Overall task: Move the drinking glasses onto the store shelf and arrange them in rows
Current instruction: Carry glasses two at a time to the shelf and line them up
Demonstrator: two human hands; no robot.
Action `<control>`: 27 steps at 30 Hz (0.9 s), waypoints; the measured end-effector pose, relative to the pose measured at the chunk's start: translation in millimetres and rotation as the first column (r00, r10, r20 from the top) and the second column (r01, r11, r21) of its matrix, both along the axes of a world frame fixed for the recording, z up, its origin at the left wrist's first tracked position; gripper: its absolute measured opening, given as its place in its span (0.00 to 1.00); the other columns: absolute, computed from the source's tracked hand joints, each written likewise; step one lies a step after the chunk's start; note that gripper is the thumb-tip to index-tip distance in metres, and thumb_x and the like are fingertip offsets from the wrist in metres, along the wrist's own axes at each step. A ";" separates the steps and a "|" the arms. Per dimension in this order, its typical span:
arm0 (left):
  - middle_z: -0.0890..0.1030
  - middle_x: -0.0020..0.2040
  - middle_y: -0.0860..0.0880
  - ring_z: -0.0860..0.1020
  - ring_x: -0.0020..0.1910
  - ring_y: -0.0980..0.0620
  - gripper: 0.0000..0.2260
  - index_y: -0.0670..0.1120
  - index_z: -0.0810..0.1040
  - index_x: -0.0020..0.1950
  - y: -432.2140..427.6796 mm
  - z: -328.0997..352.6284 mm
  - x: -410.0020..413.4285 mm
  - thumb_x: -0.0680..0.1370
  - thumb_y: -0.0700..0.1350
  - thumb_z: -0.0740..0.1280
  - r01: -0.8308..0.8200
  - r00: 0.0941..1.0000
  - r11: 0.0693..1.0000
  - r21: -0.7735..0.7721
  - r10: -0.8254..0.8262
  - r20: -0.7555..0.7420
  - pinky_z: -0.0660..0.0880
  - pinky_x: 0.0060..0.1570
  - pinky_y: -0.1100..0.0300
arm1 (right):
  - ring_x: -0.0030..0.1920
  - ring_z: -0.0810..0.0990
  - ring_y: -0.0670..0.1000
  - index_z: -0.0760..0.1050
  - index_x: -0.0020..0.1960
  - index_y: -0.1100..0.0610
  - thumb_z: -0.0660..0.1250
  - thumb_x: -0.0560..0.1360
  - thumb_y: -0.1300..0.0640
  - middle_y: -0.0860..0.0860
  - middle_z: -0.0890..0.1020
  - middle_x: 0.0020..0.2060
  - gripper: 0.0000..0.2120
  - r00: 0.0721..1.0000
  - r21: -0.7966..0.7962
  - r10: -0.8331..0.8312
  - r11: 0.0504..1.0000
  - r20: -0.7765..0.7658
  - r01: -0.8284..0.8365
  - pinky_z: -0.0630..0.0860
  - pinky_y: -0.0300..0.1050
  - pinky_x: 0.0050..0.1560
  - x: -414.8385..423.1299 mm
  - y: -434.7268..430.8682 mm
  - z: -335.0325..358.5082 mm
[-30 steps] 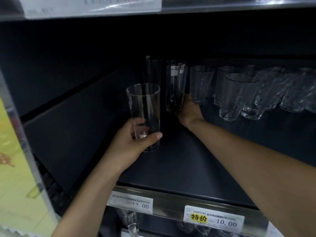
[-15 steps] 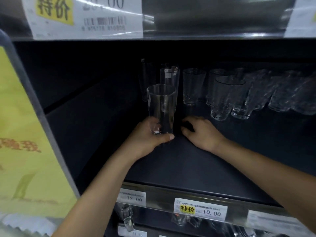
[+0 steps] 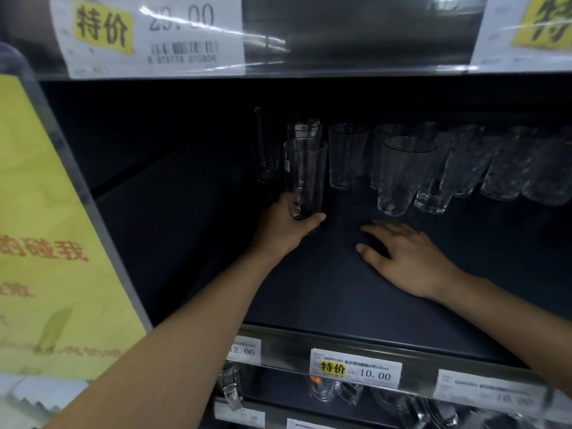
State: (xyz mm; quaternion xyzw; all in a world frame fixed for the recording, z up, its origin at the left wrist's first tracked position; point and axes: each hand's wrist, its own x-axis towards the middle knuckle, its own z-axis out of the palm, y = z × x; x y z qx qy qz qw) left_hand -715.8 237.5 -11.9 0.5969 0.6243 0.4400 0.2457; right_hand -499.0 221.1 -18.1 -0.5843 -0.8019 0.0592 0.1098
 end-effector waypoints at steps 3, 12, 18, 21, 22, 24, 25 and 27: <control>0.76 0.54 0.51 0.76 0.52 0.54 0.27 0.45 0.72 0.68 7.4 -1.0 -0.8 0.73 0.53 0.75 -0.004 1.000 1.000 0.001 0.004 -0.005 0.69 0.45 0.66 | 0.77 0.58 0.50 0.61 0.76 0.44 0.52 0.79 0.36 0.46 0.61 0.77 0.28 1.000 -0.001 0.000 1.000 0.005 0.000 0.56 0.50 0.74 0.1 -0.2 -0.4; 0.78 0.58 0.48 0.77 0.56 0.51 0.27 0.44 0.72 0.68 24.1 -7.3 -5.3 0.73 0.52 0.75 -0.013 0.999 1.000 0.010 0.012 0.045 0.71 0.49 0.63 | 0.77 0.58 0.50 0.62 0.76 0.45 0.53 0.80 0.37 0.47 0.62 0.77 0.27 1.000 0.005 0.001 1.000 0.004 -0.001 0.56 0.49 0.73 -0.9 -1.0 -0.4; 0.78 0.59 0.47 0.77 0.56 0.52 0.27 0.44 0.71 0.68 29.9 -8.6 -4.4 0.73 0.51 0.75 -0.004 0.998 1.000 0.017 0.003 0.060 0.70 0.49 0.64 | 0.76 0.58 0.50 0.62 0.76 0.45 0.54 0.80 0.38 0.46 0.63 0.76 0.27 1.000 0.001 -0.003 1.000 0.001 0.003 0.56 0.48 0.73 -1.8 -1.6 1.2; 0.77 0.60 0.47 0.76 0.56 0.52 0.27 0.44 0.71 0.68 33.3 -9.5 -4.1 0.73 0.52 0.75 0.006 0.998 1.000 0.012 -0.006 0.063 0.70 0.49 0.64 | 0.76 0.59 0.50 0.62 0.76 0.45 0.54 0.80 0.38 0.46 0.63 0.76 0.27 1.000 0.003 -0.003 1.000 -0.002 0.003 0.56 0.48 0.73 -1.6 -1.1 0.8; 0.77 0.60 0.47 0.76 0.56 0.52 0.27 0.44 0.71 0.68 34.0 -9.7 -4.0 0.73 0.52 0.75 0.007 0.998 1.000 0.013 -0.008 0.064 0.70 0.49 0.64 | 0.76 0.59 0.50 0.62 0.76 0.45 0.54 0.80 0.38 0.47 0.63 0.76 0.27 1.000 0.005 -0.003 1.000 -0.003 0.003 0.56 0.48 0.73 -1.5 -1.1 1.1; 0.77 0.60 0.47 0.77 0.56 0.51 0.27 0.45 0.72 0.67 35.5 -10.6 -4.1 0.73 0.52 0.75 0.007 0.997 1.000 0.015 -0.008 0.073 0.70 0.49 0.64 | 0.76 0.59 0.50 0.62 0.76 0.45 0.54 0.80 0.38 0.47 0.63 0.76 0.27 1.000 0.007 -0.004 1.000 -0.005 0.004 0.57 0.49 0.73 -1.5 -1.3 1.3; 0.77 0.60 0.47 0.77 0.56 0.51 0.27 0.45 0.72 0.67 36.5 -11.4 -4.2 0.73 0.52 0.75 0.005 0.997 1.000 0.017 -0.006 0.077 0.70 0.50 0.63 | 0.76 0.59 0.50 0.62 0.76 0.45 0.54 0.80 0.38 0.47 0.63 0.76 0.27 1.000 0.006 -0.005 1.000 -0.005 0.005 0.57 0.49 0.73 -1.7 -1.5 1.1; 0.77 0.60 0.47 0.76 0.56 0.52 0.27 0.45 0.72 0.67 37.1 -12.0 -4.1 0.73 0.52 0.75 0.005 0.997 1.000 0.017 -0.006 0.072 0.70 0.50 0.63 | 0.76 0.59 0.50 0.62 0.76 0.45 0.54 0.79 0.37 0.46 0.63 0.76 0.27 1.000 0.002 -0.005 1.000 -0.006 0.005 0.57 0.49 0.73 -1.7 -1.6 1.0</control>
